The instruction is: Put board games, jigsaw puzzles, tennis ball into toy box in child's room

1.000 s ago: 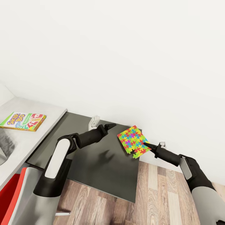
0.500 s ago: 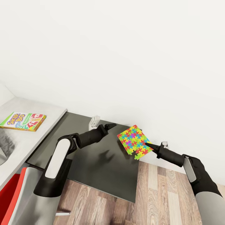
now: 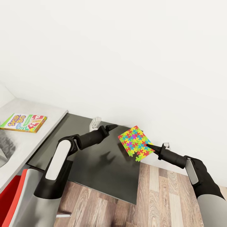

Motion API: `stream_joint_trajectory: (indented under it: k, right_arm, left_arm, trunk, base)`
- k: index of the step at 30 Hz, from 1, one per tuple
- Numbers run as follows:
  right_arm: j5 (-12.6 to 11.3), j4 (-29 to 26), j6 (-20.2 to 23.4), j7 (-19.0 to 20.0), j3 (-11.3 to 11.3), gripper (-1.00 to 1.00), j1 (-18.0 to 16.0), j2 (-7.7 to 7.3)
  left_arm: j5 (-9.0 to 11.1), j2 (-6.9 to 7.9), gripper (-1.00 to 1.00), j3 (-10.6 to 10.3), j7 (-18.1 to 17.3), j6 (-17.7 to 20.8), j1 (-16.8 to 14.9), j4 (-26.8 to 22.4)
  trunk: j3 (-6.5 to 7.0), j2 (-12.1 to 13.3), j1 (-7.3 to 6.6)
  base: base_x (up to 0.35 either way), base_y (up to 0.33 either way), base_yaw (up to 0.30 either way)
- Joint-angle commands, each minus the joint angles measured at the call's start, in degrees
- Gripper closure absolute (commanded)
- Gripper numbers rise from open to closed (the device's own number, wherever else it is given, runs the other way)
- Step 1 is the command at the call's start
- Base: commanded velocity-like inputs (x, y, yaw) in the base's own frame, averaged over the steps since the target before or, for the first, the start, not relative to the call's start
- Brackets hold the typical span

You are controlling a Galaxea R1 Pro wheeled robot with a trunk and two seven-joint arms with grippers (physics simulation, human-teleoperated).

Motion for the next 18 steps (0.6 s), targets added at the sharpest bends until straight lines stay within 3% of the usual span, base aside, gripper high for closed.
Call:
stream_joint_trajectory:
  k: [1,18]
  right_arm:
    - [0.09,-0.02,0.18,0.17,-0.05,1.0,-0.02,0.01]
    - [0.32,-0.14,0.28,0.17,0.01,1.0,0.01,0.28]
  left_arm:
    - [0.59,-0.01,-1.0,0.03,0.6,0.08,-0.03,-0.05]
    - [0.59,0.19,-1.0,0.07,0.82,0.02,0.09,0.02]
  trunk:
    - [0.14,0.39,-0.22]
    - [3.2,7.21,-3.96]
  base:
    - [0.0,0.0,0.0]
    - [0.0,0.0,0.0]
